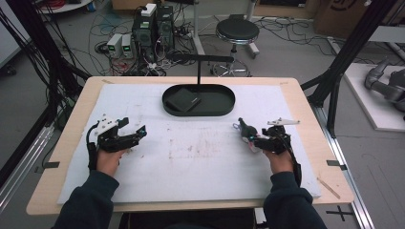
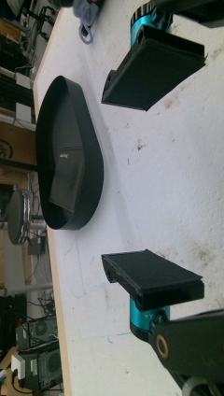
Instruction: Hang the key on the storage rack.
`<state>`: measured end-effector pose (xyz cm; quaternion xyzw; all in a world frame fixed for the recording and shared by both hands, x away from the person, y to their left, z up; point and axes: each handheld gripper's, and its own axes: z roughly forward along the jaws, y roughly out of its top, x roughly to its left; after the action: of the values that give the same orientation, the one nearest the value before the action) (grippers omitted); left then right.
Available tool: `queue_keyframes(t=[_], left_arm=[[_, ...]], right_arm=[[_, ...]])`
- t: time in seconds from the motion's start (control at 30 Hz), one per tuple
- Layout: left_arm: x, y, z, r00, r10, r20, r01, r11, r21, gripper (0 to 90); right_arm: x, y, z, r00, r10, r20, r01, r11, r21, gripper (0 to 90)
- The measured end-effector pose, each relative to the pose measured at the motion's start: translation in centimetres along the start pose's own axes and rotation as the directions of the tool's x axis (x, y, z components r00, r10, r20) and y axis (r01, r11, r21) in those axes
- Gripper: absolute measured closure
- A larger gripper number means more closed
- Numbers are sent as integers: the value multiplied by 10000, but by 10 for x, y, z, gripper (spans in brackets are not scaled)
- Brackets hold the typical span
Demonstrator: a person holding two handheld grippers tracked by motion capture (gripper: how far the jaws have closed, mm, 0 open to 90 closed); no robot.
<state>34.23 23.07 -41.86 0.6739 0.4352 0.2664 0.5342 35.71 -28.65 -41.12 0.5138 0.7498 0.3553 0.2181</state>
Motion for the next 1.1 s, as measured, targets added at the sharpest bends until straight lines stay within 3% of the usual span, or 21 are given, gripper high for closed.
queue_keyframes(t=[0.07, 0.13, 0.2, 0.27, 0.3, 0.37, 0.43, 0.53, 0.6, 0.63, 0.7, 0.73, 0.77, 0.83, 0.93, 1.1], left_arm=[[0, 0, 0, 10000, 4, 15, -4, 10000, 38, 197], [0, 0, 1, 10000, 17, 14, -17, 10000, 53, 197], [0, 0, 1, 10000, 26, 16, -26, 10000, 51, 199], [0, 0, 0, 10000, 8, 9, -8, 10000, 31, 199], [0, 0, 0, 10000, 6, 12, -6, 10000, 30, 199], [0, 0, 0, 10000, -11, 19, 11, 10000, -1, 199], [0, 0, 0, 10000, -15, 23, 15, 10000, -6, 199], [1, 0, -1, 10000, 1, -4, -1, 10000, 12, 199], [2, 0, -1, 10000, -46, 3, 46, 10000, -10, 198], [2, 0, -1, 10000, -51, -9, 51, 10000, -9, 199], [2, 0, -1, 10000, -41, -9, 41, 10000, -14, 199], [2, 0, 0, 10000, -69, -2, 69, 10000, -29, 199], [2, 0, 0, 10000, -53, -12, 53, 10000, -19, 199], [2, 0, 0, 10000, -39, 33, 39, 10000, -29, 200], [2, 0, 0, 10000, -49, 13, 49, 10000, -30, 200], [2, 0, 0, 10000, -29, 70, 29, 10000, 7, 200]], right_arm=[[-1, 1, -5, 9959, -130, 896, 153, 9996, -250, 399], [-2, 1, -8, 9883, -322, 1494, 372, 9988, -311, 429], [-1, 2, -10, 9793, -700, 1899, 776, 9964, -329, 447], [2, 3, -12, 9789, -907, 1832, 1011, 9937, -481, 484], [5, 3, -12, 9748, -1175, 1899, 1290, 9904, -494, 509], [12, 4, -10, 9526, -1990, 2300, 2071, 9783, -114, 637], [16, 4, -7, 9263, -2556, 2770, 2589, 9656, 252, 676], [13, 5, -6, 9107, -2456, 3320, 2407, 9690, 565, 675], [8, 4, -8, 9109, -2105, 3550, 2055, 9773, 522, 595], [6, 4, -11, 9173, -1785, 3559, 1830, 9829, 215, 525], [5, 5, -17, 9481, -1358, 2873, 1624, 9842, -708, 463], [7, 5, -18, 9584, -1332, 2526, 1634, 9812, -1026, 416], [9, 5, -16, 9612, -1419, 2364, 1728, 9782, -1154, 359], [9, 3, -7, 9605, -1616, 2264, 1826, 9803, -751, 295], [3, -1, 5, 9679, -1637, 1907, 1694, 9855, -136, 241], [-8, -5, 21, 9740, -1576, 1625, 1463, 9860, 797, 252]])
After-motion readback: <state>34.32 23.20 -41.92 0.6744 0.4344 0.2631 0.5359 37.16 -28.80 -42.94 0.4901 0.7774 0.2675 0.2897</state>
